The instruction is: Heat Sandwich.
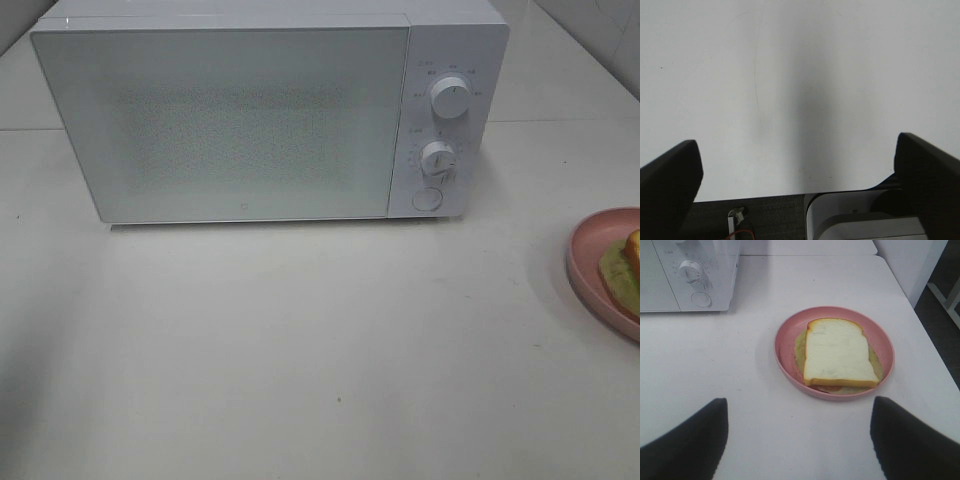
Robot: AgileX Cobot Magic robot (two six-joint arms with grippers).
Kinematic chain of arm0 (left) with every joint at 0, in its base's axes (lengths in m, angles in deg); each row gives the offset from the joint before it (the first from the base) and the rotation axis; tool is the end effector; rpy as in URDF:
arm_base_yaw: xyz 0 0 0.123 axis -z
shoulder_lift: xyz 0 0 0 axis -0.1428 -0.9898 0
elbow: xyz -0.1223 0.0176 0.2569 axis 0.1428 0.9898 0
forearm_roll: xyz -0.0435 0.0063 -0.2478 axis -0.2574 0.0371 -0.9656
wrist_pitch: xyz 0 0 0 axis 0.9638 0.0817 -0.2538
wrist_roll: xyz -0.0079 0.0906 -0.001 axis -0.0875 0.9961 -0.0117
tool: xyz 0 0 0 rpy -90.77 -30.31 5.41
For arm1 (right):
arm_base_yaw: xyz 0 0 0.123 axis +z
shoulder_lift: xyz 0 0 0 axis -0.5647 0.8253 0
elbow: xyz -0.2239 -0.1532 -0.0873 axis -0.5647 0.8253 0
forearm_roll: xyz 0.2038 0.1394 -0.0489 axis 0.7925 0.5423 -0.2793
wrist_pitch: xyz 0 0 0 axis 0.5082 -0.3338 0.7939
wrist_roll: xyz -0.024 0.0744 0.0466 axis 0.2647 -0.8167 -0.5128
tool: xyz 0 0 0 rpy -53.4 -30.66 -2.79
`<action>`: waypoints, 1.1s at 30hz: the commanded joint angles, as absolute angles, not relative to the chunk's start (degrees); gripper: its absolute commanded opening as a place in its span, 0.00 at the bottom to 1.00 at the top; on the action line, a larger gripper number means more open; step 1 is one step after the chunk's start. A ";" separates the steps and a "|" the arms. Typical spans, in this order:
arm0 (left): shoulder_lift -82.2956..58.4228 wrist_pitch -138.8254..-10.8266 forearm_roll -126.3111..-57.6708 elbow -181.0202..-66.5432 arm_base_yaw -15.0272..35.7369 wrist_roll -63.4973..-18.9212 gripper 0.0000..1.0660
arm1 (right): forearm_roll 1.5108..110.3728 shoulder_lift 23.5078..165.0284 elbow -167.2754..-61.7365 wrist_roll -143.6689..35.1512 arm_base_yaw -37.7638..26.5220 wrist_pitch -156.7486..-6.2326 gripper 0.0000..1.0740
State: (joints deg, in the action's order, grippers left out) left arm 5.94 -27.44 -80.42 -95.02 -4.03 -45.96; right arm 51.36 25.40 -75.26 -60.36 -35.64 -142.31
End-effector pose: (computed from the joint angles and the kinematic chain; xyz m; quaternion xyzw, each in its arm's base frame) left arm 0.1432 -0.0146 0.2890 0.0191 0.9711 -0.0359 0.2352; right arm -0.0030 -0.0058 0.2810 0.0209 0.8370 -0.0371 0.5456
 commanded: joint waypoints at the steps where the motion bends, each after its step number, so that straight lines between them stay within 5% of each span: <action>1: 12.76 -27.21 -81.39 -92.10 -4.20 -45.79 0.94 | 51.47 23.85 -75.20 -60.59 -36.04 -141.85 0.70; 18: 41.12 -24.52 -81.33 -83.22 -4.20 -45.33 0.94 | 51.47 23.85 -75.20 -60.59 -36.04 -141.85 0.70; 33: 47.19 -24.52 -81.33 -83.22 -5.80 -45.39 0.94 | 51.47 23.85 -75.20 -60.59 -36.04 -141.85 0.70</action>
